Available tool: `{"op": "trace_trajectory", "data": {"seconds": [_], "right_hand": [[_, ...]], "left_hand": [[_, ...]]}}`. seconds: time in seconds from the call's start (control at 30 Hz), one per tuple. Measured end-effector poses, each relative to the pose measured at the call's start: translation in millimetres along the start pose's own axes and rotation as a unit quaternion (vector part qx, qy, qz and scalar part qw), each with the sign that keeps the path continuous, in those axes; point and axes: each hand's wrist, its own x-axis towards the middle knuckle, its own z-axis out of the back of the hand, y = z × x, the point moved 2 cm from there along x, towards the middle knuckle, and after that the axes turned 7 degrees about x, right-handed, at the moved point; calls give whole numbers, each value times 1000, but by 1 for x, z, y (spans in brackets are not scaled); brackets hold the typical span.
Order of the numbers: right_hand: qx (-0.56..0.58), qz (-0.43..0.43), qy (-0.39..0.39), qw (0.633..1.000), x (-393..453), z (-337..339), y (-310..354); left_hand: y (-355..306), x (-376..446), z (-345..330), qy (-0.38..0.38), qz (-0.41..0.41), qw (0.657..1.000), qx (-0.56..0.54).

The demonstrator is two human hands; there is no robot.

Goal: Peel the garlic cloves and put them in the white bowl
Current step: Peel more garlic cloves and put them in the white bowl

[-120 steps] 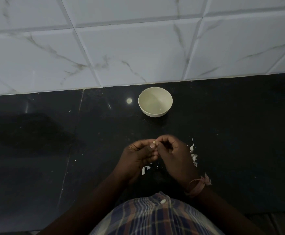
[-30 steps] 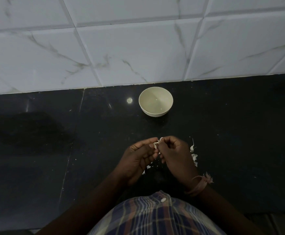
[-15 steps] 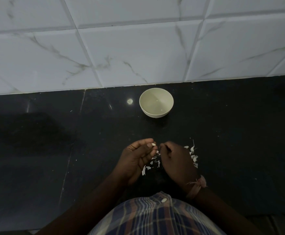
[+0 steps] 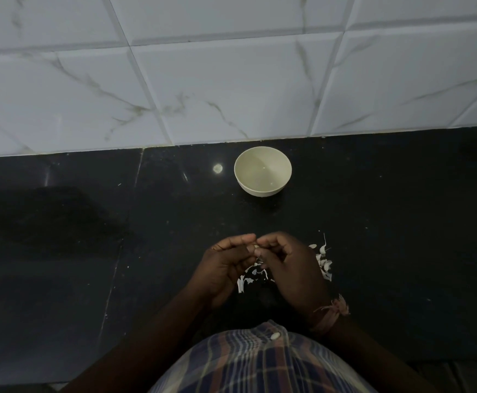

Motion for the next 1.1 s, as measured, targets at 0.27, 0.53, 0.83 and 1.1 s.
{"op": "trace_trajectory", "data": {"seconds": [0.27, 0.53, 0.83, 1.1], "right_hand": [[78, -29, 4, 997, -6, 0, 0], [66, -1, -35, 997, -5, 0, -4], [60, 50, -46, 996, -5, 3, 6], [90, 27, -37, 995, -4, 3, 12]], "left_hand": [[-8, 0, 0, -5, 9, 997, 79], [-3, -5, -4, 18, -11, 999, 45], [-5, -7, -12, -2, -99, 994, 35], [-10, -6, -10, 10, -134, 990, 41]]}}
